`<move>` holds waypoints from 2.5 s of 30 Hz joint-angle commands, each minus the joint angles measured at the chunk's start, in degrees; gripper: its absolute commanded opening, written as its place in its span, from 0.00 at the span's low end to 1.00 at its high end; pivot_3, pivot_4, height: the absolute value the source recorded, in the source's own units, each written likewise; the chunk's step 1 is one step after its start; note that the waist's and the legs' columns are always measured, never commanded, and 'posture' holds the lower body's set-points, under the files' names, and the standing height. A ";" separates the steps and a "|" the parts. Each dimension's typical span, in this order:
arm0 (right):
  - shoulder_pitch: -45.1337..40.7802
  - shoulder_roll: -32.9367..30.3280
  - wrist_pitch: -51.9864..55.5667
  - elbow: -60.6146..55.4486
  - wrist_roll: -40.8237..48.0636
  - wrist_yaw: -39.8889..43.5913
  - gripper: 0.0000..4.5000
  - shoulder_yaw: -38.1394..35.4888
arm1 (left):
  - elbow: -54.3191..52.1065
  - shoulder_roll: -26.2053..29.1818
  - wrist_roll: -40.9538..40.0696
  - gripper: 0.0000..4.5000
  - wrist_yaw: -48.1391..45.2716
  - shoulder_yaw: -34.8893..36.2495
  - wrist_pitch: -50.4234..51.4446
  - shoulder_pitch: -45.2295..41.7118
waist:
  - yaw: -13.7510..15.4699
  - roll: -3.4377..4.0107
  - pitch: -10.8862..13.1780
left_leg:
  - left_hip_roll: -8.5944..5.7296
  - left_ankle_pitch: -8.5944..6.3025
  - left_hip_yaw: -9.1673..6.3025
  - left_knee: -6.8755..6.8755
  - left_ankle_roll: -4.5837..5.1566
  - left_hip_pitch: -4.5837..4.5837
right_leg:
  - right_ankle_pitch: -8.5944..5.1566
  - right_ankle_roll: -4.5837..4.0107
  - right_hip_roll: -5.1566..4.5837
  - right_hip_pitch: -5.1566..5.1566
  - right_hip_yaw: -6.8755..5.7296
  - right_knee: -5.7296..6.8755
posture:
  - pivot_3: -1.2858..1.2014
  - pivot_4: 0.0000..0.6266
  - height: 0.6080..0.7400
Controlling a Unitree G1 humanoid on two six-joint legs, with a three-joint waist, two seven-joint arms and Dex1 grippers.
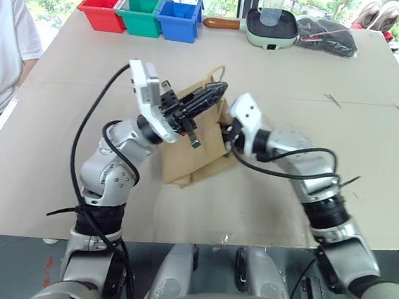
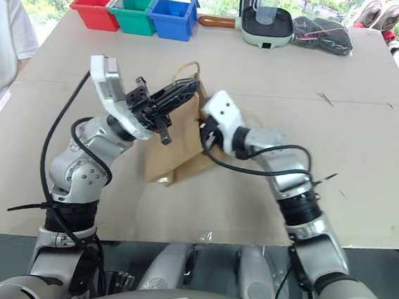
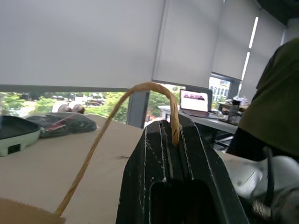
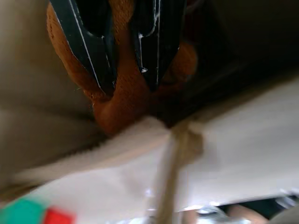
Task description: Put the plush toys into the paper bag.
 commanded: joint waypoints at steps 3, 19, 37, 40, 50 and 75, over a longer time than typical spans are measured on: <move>2.41 -1.23 -1.00 -5.09 2.47 6.41 0.02 1.89 | -1.04 1.35 1.11 0.00 1.10 1.65 -0.46 -0.34 | 0.07 0.00 0.00 | -0.02 0.00 -0.02 0.00 0.00 0.01 | 0.00 0.00 -0.04 0.00 0.00 -0.01 | 0.52 0.24 1.00; 3.45 3.42 -11.42 6.27 -2.68 0.33 0.64 -1.06 | -6.78 6.65 0.01 0.00 7.24 6.80 3.29 4.82 | -0.26 0.00 0.00 | 0.03 0.00 -0.07 -0.11 0.00 0.17 | 0.00 0.00 0.01 0.00 0.11 0.04 | 0.52 0.24 1.00; 25.99 -9.97 21.76 -37.57 11.69 -14.07 0.64 -27.31 | 4.24 -2.68 -0.24 0.00 6.02 7.96 -3.74 -4.85 | 0.93 -0.04 -0.01 | -0.07 0.00 0.02 -0.11 0.00 0.04 | -0.01 0.01 -0.09 0.02 0.01 -0.03 | 0.52 0.24 1.00; 27.49 -9.78 27.99 -38.98 17.57 -15.54 0.64 -32.84 | 3.99 -3.12 -2.05 0.00 6.80 9.47 -2.52 -7.59 | 1.01 -0.06 0.00 | -0.08 0.00 0.04 -0.06 0.00 0.01 | 0.00 0.01 -0.07 0.02 0.02 -0.03 | 0.52 0.24 1.00; 21.16 -9.45 42.60 -34.72 35.32 -16.53 0.64 -38.27 | -9.57 9.43 -14.22 0.00 3.07 17.95 6.94 9.06 | -0.26 0.03 0.04 | 0.08 0.00 0.02 -0.27 0.01 0.16 | -0.02 -0.01 0.05 -0.05 0.25 -0.02 | 0.52 0.24 1.00; -27.64 0.12 16.69 29.50 19.48 -3.17 0.64 -21.44 | -22.65 8.04 -15.08 0.00 9.91 20.26 2.31 24.39 | 0.14 0.04 0.07 | 0.06 0.00 0.33 -0.20 0.01 -0.28 | 0.00 -0.03 0.01 -0.50 0.20 0.00 | 0.52 0.24 1.00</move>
